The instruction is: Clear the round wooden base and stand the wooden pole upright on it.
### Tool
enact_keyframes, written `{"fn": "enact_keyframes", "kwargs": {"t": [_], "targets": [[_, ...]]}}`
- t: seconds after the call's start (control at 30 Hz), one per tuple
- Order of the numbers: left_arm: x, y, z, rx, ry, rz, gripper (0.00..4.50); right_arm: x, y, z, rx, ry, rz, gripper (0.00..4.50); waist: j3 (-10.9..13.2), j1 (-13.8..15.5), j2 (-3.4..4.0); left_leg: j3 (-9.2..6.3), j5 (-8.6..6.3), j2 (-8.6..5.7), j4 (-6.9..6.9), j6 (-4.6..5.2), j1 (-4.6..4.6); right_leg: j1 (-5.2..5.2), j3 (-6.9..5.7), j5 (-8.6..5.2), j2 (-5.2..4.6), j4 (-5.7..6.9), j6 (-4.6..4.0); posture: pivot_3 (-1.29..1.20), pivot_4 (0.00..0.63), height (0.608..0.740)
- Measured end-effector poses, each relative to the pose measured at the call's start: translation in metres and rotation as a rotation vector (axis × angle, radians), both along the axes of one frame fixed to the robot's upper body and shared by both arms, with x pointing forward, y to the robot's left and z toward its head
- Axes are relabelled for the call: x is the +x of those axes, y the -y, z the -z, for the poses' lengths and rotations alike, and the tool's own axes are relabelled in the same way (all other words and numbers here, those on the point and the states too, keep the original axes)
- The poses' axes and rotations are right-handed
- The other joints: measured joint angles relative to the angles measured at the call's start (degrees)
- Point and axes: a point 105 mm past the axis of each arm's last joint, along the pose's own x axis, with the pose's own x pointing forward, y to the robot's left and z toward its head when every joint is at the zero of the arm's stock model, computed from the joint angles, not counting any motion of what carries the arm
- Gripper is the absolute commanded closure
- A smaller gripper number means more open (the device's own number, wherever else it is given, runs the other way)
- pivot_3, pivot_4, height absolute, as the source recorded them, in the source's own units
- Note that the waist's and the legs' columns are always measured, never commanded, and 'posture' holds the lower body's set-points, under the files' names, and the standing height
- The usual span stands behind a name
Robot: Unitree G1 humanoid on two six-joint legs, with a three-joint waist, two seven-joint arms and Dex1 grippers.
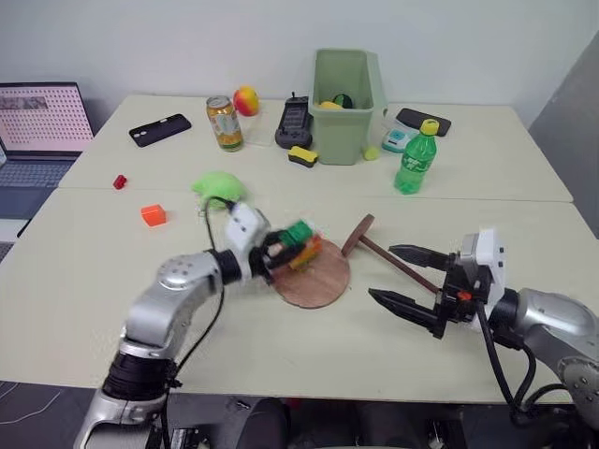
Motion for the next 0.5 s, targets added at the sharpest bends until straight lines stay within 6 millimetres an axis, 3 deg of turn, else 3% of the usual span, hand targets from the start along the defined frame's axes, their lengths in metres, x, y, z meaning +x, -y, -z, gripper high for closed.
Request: {"fn": "enact_keyframes", "kwargs": {"t": [0.03, 0.07, 0.13, 0.2, 0.37, 0.5], "targets": [[0.006, -0.02, -0.014, -0.002, 0.041, -0.087, 2.97, 0.001, -0.004, -0.002, 0.006, 0.006, -0.021, 0.0, 0.0, -0.08, 0.0, -0.02, 0.0, 0.0, -0.02, 0.0, 0.02, 0.0, -0.02, 0.0, 0.03, 0.0, 0.0, 0.0, 0.15, 0.74], [0.014, -0.054, -0.035, -0.005, 0.102, -0.233, 2.97, 0.003, -0.008, -0.005, 0.015, 0.012, -0.044, 0.0, 0.0, -0.09, 0.0, -0.02, 0.0, -0.01, -0.05, 0.0, 0.03, -0.02, -0.04, 0.0, 0.05, -0.01, 0.0, 0.0, 0.15, 0.74], [0.022, -0.1, -0.055, -0.013, 0.167, -0.441, 2.97, 0.007, -0.012, -0.005, 0.026, 0.007, -0.064, 0.0, 0.0, 0.14, 0.0, -0.07, 0.0, -0.01, -0.07, 0.0, 0.0, -0.03, -0.07, 0.0, 0.03, -0.06, 0.0, 0.0, 0.15, 0.74], [0.026, -0.141, -0.063, -0.018, 0.197, -0.631, 2.97, 0.01, -0.014, -0.006, 0.033, 0.001, -0.073, 0.0, 0.0, 0.26, -0.01, -0.04, 0.0, -0.01, -0.06, 0.0, -0.03, -0.05, -0.1, 0.0, -0.04, -0.06, 0.0, 0.0, 0.15, 0.74], [0.022, -0.241, -0.059, -0.061, 0.205, -1.036, 2.97, 0.015, -0.026, -0.01, 0.031, 0.009, -0.143, 0.0, 0.01, 0.27, -0.13, 0.07, 0.0, -0.08, -0.01, 0.0, -0.04, -0.08, -0.13, 0.01, -0.12, -0.07, 0.02, 0.0, 0.15, 0.74], [0.024, -0.27, -0.029, -0.083, 0.141, -1.125, 2.97, 0.021, -0.041, -0.025, 0.044, 0.06, -0.203, 0.0, -0.02, 0.48, -0.18, 0.02, 0.01, -0.09, 0.02, -0.01, -0.1, -0.14, -0.23, 0.02, -0.14, -0.04, 0.03, 0.0, 0.15, 0.74]]}}
